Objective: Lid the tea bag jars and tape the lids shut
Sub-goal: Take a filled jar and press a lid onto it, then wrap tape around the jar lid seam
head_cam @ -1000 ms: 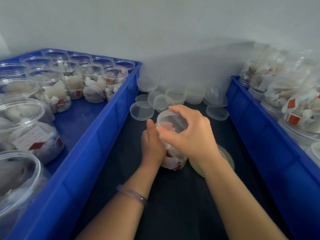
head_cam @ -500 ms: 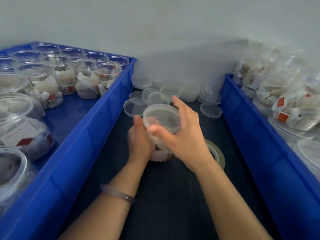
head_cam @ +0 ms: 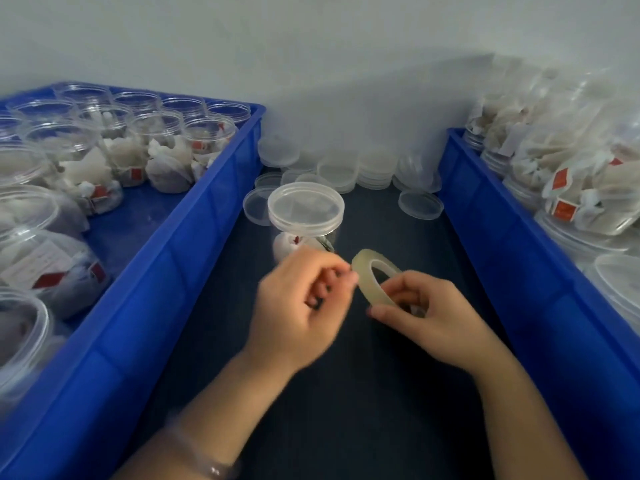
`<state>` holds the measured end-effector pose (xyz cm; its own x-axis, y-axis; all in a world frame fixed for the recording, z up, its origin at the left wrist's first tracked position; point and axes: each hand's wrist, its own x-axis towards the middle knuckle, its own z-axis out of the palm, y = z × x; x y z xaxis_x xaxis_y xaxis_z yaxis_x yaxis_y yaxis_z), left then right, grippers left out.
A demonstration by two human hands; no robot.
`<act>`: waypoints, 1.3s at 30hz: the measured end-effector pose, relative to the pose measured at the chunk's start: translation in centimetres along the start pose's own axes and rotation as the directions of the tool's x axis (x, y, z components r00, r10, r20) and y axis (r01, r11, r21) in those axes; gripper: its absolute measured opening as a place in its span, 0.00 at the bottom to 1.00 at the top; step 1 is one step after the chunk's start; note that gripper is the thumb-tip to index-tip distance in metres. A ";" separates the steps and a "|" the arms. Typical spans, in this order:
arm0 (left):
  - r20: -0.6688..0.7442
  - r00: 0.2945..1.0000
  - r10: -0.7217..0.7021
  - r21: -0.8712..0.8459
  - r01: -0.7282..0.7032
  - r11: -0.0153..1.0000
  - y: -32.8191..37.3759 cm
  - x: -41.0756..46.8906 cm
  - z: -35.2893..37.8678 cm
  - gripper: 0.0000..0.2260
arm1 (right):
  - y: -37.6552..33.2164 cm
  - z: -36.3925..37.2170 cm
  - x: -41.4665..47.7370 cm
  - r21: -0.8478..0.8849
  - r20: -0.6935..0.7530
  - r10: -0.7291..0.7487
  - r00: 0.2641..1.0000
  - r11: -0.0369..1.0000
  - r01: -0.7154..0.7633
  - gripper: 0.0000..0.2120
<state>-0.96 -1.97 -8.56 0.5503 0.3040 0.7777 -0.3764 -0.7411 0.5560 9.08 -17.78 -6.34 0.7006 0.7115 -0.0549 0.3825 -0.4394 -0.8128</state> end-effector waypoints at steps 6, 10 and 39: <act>0.304 0.935 -0.180 -0.033 0.199 0.979 0.0 -0.4 0.3 0.27 | -1.2 0.8 -0.5 0.411 -0.040 -0.144 0.989 0.900 0.147 0.15; 0.130 0.977 -0.171 -0.058 0.180 0.982 -0.2 -0.4 0.6 0.21 | -1.2 1.5 -0.5 0.400 0.013 -0.176 0.984 0.903 0.156 0.14; 0.279 0.865 -0.418 -0.189 0.476 0.859 -0.9 -0.6 0.5 0.21 | -0.1 2.4 0.0 0.138 -0.102 -0.226 0.969 0.961 0.239 0.20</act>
<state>-0.59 -1.73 -9.68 0.8410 0.4056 0.3582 -0.2020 -0.3787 0.9032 7.57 -16.45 -7.62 0.6533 0.7329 0.1896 0.4518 -0.1765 -0.8745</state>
